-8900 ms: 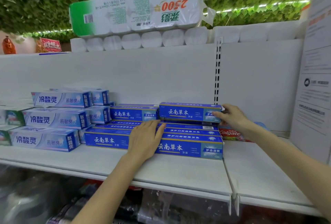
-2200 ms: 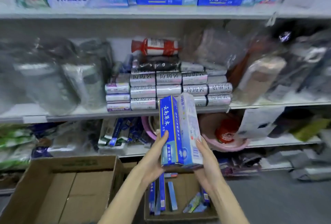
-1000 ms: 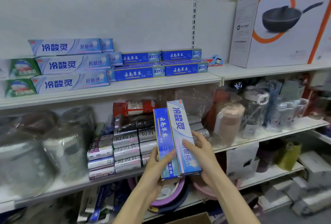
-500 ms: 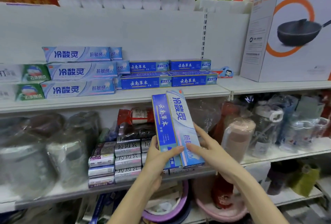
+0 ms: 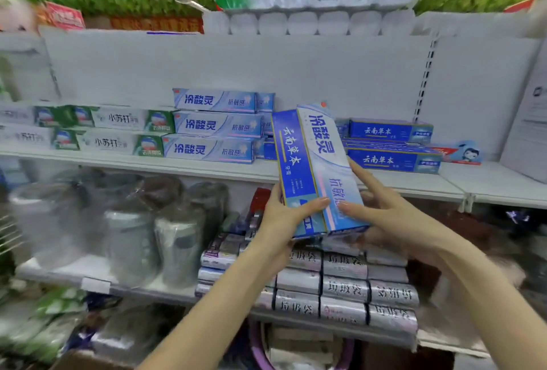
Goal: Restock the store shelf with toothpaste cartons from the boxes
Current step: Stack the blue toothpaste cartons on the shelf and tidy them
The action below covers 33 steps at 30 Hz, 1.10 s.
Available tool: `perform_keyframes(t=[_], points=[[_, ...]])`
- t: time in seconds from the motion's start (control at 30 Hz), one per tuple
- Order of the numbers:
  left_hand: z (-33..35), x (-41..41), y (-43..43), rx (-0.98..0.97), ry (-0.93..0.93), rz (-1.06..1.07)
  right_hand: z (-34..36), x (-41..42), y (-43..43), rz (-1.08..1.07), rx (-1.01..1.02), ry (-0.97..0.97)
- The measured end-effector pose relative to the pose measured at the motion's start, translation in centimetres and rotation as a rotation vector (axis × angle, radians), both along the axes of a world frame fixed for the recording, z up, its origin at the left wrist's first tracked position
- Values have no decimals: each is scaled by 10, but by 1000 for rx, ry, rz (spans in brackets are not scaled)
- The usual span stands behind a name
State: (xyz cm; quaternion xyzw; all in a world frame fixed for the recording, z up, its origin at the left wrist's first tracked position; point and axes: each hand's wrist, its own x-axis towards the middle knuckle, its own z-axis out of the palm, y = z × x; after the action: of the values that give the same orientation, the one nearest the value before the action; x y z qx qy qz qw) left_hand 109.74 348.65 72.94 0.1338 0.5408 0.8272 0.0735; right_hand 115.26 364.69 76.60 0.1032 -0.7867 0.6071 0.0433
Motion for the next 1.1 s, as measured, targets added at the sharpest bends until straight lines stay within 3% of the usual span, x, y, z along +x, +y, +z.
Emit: perform_keyframes(t=[0.17, 0.3, 0.53, 0.67, 0.77, 1.1], points=[[29, -23, -21, 21, 23, 98, 12, -44, -16, 48, -151, 93], [42, -36, -38, 156, -45, 138, 23, -78, -22, 125, -211, 147], [75, -54, -92, 440, -219, 291, 78, -172, -30, 104, 136, 353], [81, -60, -126, 372, -233, 319, 111, -223, -47, 48, 522, 580], [84, -65, -149, 361, -231, 285, 123, -251, -66, 24, 634, 634], [86, -95, -199, 178, -198, 172, 112, -319, -86, -161, 555, 487]])
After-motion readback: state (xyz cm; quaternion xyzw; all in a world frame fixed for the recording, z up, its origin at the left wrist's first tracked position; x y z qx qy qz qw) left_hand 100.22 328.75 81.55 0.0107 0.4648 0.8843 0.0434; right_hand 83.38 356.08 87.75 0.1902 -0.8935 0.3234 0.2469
